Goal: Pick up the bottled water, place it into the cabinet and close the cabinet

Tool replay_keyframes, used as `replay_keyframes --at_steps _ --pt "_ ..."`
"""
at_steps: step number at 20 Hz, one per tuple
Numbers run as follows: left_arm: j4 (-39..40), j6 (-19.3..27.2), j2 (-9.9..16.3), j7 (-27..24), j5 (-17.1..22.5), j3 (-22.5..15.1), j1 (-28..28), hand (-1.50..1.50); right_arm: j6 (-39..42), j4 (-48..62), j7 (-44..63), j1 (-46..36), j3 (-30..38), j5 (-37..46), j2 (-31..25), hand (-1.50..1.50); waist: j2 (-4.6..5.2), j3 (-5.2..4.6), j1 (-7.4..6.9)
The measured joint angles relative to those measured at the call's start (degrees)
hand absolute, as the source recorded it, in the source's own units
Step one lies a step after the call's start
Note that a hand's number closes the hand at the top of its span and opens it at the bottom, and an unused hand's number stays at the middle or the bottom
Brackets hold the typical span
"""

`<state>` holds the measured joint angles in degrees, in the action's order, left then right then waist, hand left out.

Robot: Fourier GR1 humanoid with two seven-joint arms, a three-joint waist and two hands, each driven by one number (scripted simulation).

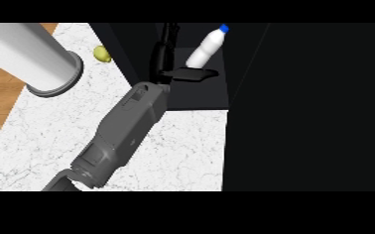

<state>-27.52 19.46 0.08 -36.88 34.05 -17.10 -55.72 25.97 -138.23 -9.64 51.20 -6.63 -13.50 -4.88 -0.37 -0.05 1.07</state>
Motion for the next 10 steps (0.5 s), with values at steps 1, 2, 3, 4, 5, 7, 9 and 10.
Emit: replay_keyframes --at_steps 1,2,3,4,5,7,9,10 --pt "-1.7 -1.0 0.0 0.1 0.4 -0.7 1.6 -1.5 -0.4 -0.1 0.3 -0.1 0.0 0.1 0.0 -1.5 -0.02 -0.01 -0.23" --pt "-3.9 -1.5 0.0 0.7 0.7 -1.5 2.9 -1.5 -0.3 -0.1 0.2 -0.1 0.5 0.1 -0.3 -1.5 -0.07 0.0 -0.47" --pt "-5.8 -2.4 0.0 0.5 1.1 -2.3 4.7 -1.5 -0.4 -0.1 0.2 0.1 0.2 0.1 -0.2 -1.5 -0.09 0.0 -0.55" --pt "-7.8 -3.2 0.0 0.4 1.6 -3.4 6.6 -1.5 -0.4 -0.1 0.2 0.1 0.4 0.2 -0.4 -1.5 -0.11 0.0 -0.64" --pt "-10.0 -4.0 -0.1 0.6 1.9 -4.5 8.2 -1.5 -0.5 -0.1 0.1 0.2 0.2 0.2 -0.4 -1.5 -0.14 0.0 -0.77" --pt "-14.9 -4.2 -0.1 1.0 2.3 -6.5 11.5 -1.5 -0.7 0.0 -0.2 -0.1 0.7 0.3 -0.4 -1.5 -0.16 0.01 -1.01" --pt "-19.4 -4.1 -0.1 1.3 2.9 -8.7 14.4 -1.5 -0.5 -0.2 -0.5 0.8 0.1 0.5 -0.5 -1.5 -0.18 0.01 -0.96" --pt "-21.8 -4.3 0.0 1.2 2.6 -9.6 16.4 -1.5 -0.9 -0.3 -0.2 0.8 -0.1 0.5 -0.3 -1.5 -0.19 0.01 -1.18"
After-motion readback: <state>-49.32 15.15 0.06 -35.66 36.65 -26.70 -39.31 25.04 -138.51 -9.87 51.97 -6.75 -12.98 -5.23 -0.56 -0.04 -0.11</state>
